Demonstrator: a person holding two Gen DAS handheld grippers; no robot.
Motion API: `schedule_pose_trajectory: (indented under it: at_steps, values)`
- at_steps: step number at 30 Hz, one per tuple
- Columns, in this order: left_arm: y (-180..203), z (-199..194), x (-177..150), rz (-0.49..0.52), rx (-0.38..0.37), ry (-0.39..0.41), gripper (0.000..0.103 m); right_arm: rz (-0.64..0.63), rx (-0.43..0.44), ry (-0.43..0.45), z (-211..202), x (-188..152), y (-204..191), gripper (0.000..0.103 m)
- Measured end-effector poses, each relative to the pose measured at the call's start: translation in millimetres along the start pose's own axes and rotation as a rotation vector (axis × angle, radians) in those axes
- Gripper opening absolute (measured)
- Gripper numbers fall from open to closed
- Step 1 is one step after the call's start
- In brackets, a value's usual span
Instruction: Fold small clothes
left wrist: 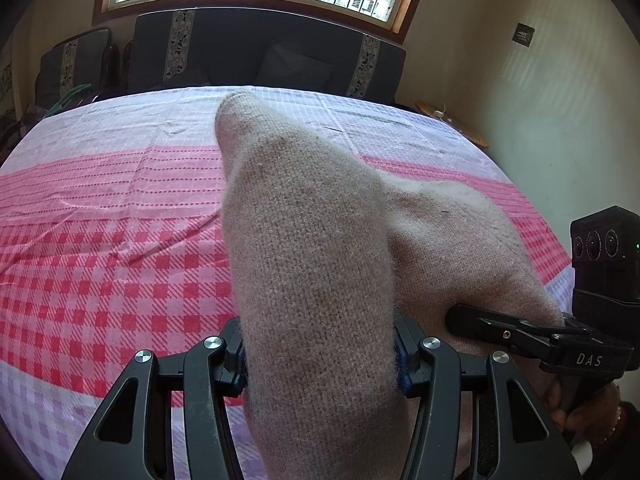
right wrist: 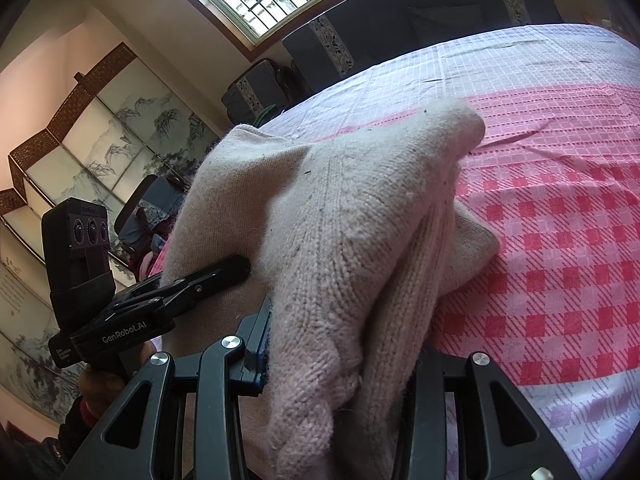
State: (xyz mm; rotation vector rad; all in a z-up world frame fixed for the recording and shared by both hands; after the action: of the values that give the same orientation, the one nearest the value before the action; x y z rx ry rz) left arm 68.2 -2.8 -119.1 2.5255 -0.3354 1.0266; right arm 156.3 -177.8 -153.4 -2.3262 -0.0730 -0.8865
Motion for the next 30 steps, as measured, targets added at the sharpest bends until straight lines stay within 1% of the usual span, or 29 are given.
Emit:
schedule_pose_trajectory:
  at_steps: [9,14,22,30]
  values:
    - [4.3,-14.4,22.0,0.032,0.009,0.044,0.054,-0.028,0.021,0.044,-8.1,6.8,-5.7,0.036]
    - [1.5,-15.8,26.7,0.04,0.012,0.053,0.054,-0.038,0.028,0.049,-9.8,6.3,-5.3,0.036]
    - [-9.1,-1.6,17.6,0.035,0.026,0.036,0.054,-0.049,0.018,0.029,-2.0,2.3,-0.7,0.036]
    - [-14.2,11.7,2.9,0.042,0.042,0.022,0.054,-0.04,0.012,0.012,3.1,-9.4,7.9,0.036]
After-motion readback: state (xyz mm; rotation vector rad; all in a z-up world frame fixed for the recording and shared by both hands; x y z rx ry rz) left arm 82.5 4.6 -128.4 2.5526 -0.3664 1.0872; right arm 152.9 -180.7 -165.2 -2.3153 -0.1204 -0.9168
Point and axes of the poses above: each gripper's, at about its wrist camera, not at the fingertips, and z roughly the way its jaws point, y to its right, x to its top, the point moved 9 cm from there along z, roughly the way its jaws point, and after that the axes turned 5 degrees about y, right-handed, at the moved point
